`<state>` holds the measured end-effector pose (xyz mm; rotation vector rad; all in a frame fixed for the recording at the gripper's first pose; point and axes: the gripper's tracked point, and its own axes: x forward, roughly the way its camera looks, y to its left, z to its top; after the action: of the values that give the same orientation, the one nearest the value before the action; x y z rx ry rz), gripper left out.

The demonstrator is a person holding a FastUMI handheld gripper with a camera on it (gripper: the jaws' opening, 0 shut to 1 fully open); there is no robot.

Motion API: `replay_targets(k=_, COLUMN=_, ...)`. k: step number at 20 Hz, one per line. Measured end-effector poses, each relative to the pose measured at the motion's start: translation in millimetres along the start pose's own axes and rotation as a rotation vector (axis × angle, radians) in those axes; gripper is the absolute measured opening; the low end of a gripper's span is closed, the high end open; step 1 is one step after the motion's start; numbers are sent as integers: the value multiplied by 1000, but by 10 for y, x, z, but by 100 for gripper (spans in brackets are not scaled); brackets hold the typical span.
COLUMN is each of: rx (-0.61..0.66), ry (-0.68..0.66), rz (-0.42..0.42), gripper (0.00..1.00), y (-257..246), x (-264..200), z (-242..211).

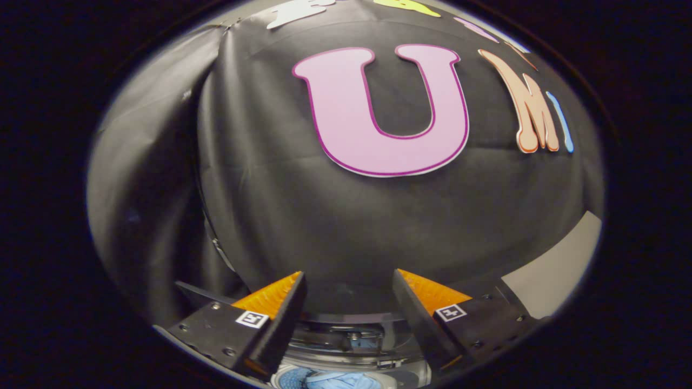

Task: Put the clothes into the washing machine and then close the washing machine lid.

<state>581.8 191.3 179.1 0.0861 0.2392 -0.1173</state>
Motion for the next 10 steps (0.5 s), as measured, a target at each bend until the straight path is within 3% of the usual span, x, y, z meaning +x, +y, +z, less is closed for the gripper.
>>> replay_targets(k=1, rx=-31, ry=12, rz=-8, gripper=98, y=-15, x=10, z=-63)
replay_targets(k=10, rx=-38, ry=4, rz=-1, gripper=98, y=-20, x=-267, z=-97)
